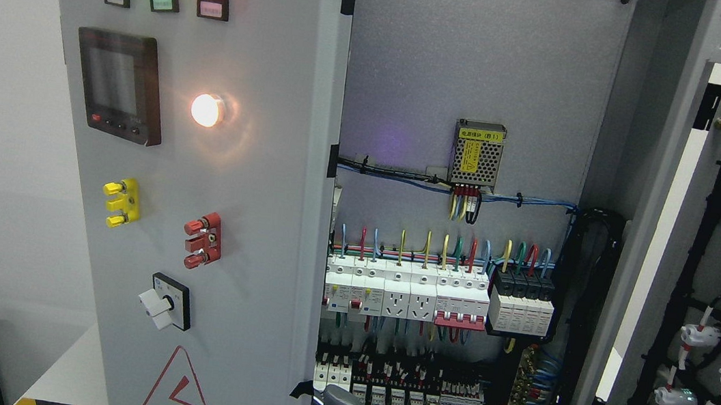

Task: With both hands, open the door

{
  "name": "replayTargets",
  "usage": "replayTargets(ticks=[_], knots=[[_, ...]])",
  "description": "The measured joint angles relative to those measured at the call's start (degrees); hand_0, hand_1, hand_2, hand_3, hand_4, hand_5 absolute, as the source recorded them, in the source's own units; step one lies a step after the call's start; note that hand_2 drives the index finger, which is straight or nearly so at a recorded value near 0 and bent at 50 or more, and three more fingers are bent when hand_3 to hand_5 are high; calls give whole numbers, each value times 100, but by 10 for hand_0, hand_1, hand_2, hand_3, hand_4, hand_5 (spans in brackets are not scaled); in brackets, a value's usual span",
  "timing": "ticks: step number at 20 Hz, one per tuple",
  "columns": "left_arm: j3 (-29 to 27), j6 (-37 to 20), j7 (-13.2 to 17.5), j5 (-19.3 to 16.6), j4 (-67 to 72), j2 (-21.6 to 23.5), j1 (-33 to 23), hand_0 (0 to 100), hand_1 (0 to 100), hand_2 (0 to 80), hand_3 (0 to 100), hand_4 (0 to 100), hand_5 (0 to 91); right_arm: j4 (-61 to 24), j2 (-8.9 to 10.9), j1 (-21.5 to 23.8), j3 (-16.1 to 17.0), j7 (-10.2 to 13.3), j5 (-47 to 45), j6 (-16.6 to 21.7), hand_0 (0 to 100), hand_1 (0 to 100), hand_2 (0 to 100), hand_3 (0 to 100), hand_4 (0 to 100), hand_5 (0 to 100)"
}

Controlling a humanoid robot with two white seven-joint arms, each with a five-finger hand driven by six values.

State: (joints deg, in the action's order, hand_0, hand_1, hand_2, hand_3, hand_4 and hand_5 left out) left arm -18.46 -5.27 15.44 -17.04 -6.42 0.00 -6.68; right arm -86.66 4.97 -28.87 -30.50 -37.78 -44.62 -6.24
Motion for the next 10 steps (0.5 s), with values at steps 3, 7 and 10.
replayTargets(ticks=[3,7,10], knots=[[0,0,0,-2,0,0,0,0,0,0,0,0,0,-118,-4,42,-101,-1,-64,0,380,0,0,0,0,0],[0,0,0,-2,0,0,0,0,0,0,0,0,0,-259,-10,76,-225,-4,-142,0,380,0,0,0,0,0],[0,0,0,-1,0,0,0,0,0,0,0,0,0,-360,-13,111,-317,-20,-182,0,380,0,0,0,0,0]])
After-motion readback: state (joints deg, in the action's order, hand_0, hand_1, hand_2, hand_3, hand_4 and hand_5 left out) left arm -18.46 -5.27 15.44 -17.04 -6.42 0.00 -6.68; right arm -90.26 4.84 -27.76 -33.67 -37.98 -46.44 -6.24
